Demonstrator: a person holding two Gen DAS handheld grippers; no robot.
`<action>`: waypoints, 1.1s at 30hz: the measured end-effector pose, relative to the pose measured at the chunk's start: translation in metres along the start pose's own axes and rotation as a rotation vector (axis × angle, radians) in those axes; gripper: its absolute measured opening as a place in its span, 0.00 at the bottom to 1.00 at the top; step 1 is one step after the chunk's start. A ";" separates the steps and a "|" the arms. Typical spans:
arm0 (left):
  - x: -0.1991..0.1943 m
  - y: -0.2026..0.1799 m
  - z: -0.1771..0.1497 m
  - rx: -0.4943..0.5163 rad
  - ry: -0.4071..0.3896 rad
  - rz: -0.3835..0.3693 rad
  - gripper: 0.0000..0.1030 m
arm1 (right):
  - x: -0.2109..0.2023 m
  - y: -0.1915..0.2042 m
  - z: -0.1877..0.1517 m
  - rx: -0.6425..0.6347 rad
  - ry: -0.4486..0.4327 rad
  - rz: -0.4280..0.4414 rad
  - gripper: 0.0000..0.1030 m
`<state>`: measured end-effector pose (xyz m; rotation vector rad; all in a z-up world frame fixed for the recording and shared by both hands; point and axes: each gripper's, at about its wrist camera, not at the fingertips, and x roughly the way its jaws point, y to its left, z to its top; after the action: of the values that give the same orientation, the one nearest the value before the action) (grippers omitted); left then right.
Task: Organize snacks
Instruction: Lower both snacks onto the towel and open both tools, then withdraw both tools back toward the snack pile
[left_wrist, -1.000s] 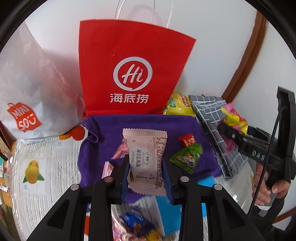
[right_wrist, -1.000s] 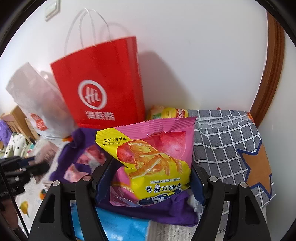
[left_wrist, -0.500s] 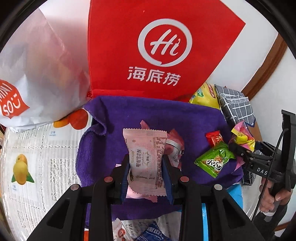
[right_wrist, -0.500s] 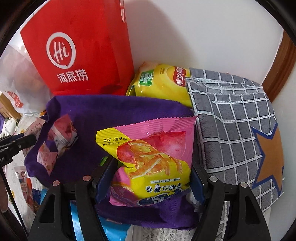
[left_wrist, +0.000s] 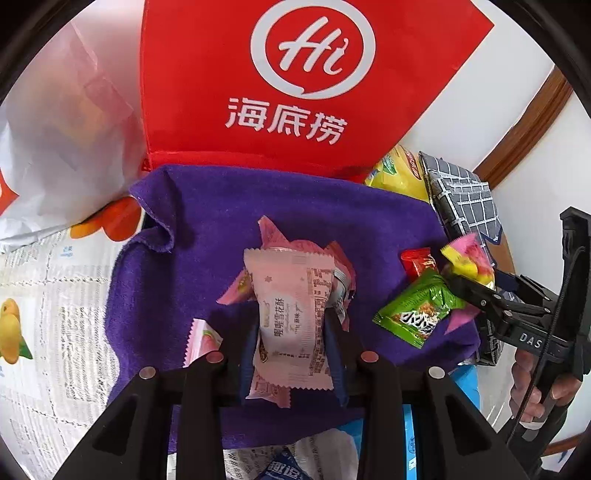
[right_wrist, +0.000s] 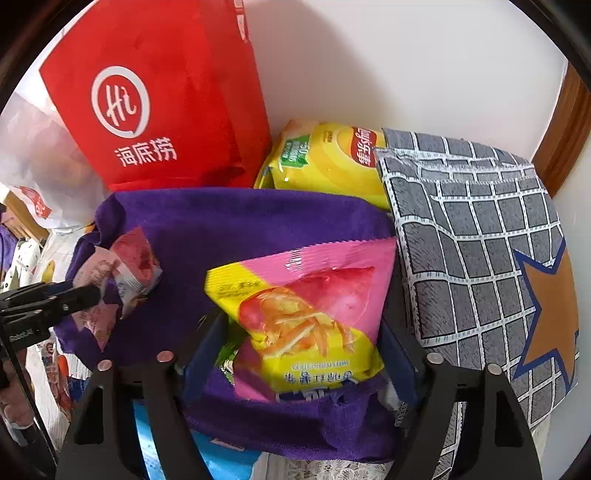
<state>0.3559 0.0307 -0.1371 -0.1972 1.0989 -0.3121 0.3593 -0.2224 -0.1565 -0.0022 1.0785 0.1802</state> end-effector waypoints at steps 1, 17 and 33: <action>0.000 -0.001 0.000 0.002 0.003 -0.003 0.31 | -0.002 0.001 0.001 -0.004 -0.005 0.003 0.81; -0.062 -0.026 -0.002 0.081 -0.110 0.035 0.54 | -0.075 0.028 -0.001 -0.052 -0.188 0.043 0.82; -0.116 0.000 -0.074 0.021 -0.145 0.100 0.54 | -0.132 0.060 -0.085 0.005 -0.302 0.066 0.67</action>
<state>0.2405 0.0705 -0.0721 -0.1438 0.9580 -0.2164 0.2152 -0.1897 -0.0756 0.0637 0.7780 0.2295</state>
